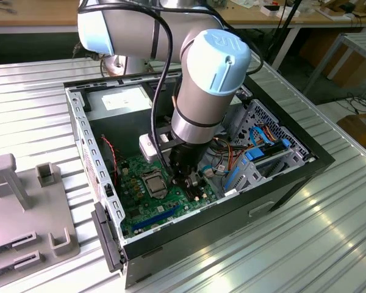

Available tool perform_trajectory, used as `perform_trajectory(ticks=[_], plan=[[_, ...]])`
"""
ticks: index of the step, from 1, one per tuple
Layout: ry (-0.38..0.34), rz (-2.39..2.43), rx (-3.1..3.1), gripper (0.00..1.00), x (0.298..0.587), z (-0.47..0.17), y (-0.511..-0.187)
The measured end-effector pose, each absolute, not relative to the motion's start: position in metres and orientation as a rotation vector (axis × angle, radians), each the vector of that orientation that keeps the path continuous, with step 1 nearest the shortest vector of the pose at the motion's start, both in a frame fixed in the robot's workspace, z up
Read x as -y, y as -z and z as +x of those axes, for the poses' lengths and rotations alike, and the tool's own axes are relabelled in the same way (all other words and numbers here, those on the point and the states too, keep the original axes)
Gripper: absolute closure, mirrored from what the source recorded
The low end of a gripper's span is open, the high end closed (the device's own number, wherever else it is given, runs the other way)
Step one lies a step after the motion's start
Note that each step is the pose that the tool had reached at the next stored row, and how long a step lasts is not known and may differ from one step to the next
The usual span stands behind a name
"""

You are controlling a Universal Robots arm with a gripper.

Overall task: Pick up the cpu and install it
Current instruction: 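Install the first cpu locking lever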

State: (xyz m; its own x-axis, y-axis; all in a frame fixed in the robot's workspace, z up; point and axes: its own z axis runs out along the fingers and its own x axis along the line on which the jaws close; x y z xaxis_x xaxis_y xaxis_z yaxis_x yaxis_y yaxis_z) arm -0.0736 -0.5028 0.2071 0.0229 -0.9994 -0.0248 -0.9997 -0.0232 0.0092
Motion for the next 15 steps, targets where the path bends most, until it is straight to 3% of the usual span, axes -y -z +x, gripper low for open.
perform_trajectory(ticks=[15], plan=[[-0.022,-2.247,-2.196,0.89,0.5056,-0.0693,-0.2047]])
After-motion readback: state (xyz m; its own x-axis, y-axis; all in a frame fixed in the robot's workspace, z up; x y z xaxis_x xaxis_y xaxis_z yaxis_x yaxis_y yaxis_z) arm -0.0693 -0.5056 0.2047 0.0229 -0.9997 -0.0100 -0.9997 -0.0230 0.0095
